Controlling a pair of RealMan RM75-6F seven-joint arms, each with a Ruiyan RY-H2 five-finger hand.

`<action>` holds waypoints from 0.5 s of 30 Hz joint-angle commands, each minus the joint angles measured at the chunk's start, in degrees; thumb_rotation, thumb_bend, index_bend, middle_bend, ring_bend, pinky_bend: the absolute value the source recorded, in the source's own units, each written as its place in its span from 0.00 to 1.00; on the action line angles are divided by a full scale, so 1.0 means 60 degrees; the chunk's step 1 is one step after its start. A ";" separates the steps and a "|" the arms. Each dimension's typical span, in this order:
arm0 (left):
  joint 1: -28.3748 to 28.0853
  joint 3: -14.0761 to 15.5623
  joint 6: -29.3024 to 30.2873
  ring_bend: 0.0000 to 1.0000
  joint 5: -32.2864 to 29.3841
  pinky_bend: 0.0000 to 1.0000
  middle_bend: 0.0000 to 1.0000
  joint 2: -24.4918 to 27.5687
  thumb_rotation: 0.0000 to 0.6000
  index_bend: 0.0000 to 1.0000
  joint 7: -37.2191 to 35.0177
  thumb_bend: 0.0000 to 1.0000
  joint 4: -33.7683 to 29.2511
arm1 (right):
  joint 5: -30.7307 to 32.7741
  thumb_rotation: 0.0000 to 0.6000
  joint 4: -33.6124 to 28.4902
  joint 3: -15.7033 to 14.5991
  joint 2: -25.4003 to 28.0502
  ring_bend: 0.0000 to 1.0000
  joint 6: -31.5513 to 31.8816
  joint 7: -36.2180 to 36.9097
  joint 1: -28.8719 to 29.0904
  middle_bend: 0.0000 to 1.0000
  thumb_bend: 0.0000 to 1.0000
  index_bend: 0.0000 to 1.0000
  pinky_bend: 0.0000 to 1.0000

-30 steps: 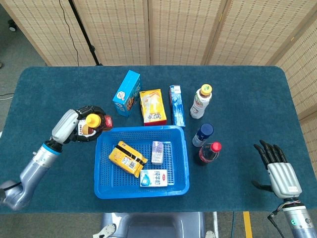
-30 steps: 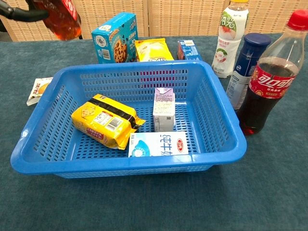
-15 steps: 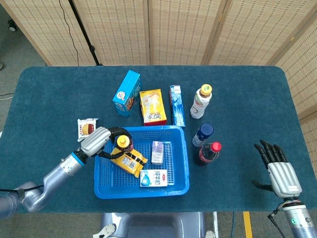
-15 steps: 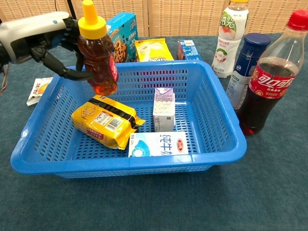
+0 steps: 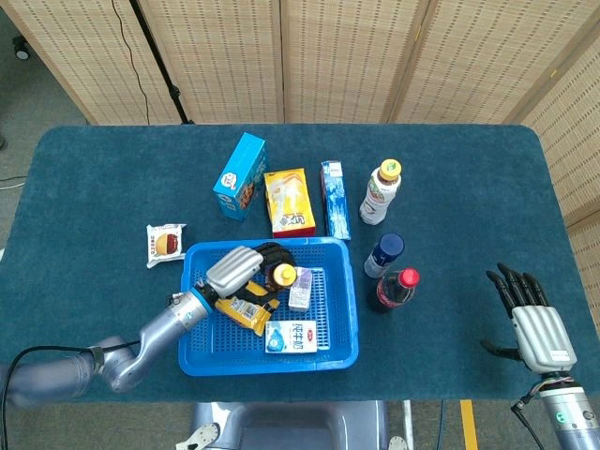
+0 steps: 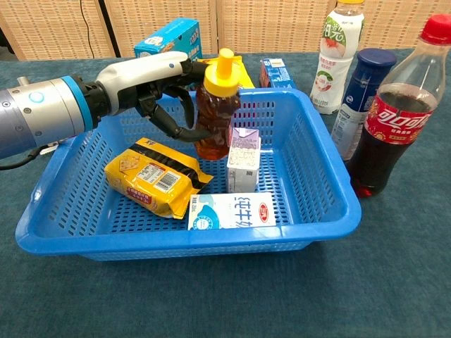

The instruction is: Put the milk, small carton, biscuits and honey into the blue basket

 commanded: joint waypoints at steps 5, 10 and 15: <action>0.0353 0.0059 0.1049 0.00 0.0334 0.27 0.00 0.0534 1.00 0.00 0.0508 0.09 -0.0540 | -0.0038 1.00 -0.0005 -0.0010 0.0041 0.00 0.0071 0.0075 -0.0040 0.00 0.00 0.00 0.00; 0.0698 -0.0034 0.1840 0.00 0.0512 0.24 0.00 0.1298 1.00 0.00 0.0425 0.08 -0.1147 | -0.0102 1.00 -0.0039 -0.0026 0.0037 0.00 0.0097 0.0037 -0.0043 0.00 0.00 0.00 0.00; 0.1306 0.0069 0.2636 0.00 0.0617 0.19 0.00 0.2503 1.00 0.00 0.0360 0.08 -0.1611 | -0.0165 1.00 -0.0083 -0.0049 0.0035 0.00 0.0133 -0.0013 -0.0057 0.00 0.00 0.00 0.00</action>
